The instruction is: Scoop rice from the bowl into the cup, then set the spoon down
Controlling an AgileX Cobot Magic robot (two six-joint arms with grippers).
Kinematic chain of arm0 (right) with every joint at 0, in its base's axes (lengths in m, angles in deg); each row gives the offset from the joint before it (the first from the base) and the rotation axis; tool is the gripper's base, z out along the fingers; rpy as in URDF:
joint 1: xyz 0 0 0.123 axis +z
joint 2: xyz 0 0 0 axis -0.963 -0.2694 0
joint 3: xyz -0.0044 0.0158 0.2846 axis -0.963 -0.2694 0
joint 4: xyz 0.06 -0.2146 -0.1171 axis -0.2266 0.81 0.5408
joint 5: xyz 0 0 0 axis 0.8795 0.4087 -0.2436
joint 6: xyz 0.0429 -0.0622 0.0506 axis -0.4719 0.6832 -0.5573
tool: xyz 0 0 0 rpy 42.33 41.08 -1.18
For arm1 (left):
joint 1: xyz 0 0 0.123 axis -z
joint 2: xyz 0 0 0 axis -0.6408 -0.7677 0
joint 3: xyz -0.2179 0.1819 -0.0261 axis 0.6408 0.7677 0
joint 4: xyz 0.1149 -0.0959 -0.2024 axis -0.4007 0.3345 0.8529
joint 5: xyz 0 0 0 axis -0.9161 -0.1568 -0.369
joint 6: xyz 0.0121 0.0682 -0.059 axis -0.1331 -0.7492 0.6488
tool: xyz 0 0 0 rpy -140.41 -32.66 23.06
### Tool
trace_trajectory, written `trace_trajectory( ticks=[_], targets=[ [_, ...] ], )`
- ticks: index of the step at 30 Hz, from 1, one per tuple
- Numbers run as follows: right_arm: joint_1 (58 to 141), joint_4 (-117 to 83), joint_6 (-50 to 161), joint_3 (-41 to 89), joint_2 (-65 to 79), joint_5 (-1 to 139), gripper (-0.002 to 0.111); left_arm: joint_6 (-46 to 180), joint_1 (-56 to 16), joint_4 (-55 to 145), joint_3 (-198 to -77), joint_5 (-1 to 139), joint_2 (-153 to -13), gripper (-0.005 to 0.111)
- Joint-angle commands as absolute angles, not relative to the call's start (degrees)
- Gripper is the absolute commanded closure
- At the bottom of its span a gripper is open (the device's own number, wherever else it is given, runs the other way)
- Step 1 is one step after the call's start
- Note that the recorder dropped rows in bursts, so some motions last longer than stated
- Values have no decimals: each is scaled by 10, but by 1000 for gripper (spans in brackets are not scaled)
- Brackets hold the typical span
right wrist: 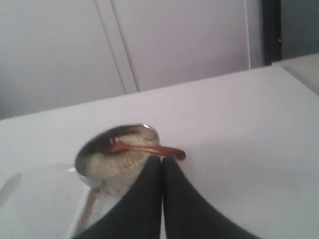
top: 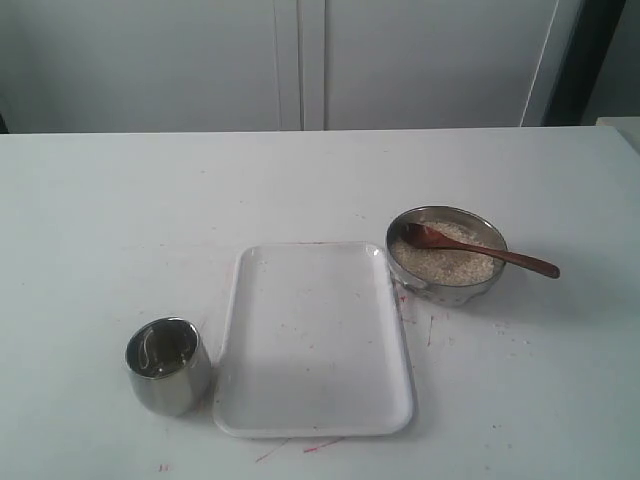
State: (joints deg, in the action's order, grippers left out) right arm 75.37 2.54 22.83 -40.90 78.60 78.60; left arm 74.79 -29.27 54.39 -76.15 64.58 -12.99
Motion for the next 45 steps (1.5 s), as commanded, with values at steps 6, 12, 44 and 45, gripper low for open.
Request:
trace_trajectory(
  ticks=[6, 12, 44, 45],
  targets=[
    [749, -23, 125, -412, 789, 610, 108, 749, -291, 548, -766, 648, -130, 92],
    [750, -35, 84, -340, 789, 842, 108, 749, -291, 548, -766, 648, -130, 92],
    [921, 56, 598, 321, 96, 1358, 108, 749, -291, 548, -766, 648, -130, 92],
    [921, 54, 610, 323, 75, 1353, 108, 749, -291, 548, -766, 648, -130, 92]
  ],
)
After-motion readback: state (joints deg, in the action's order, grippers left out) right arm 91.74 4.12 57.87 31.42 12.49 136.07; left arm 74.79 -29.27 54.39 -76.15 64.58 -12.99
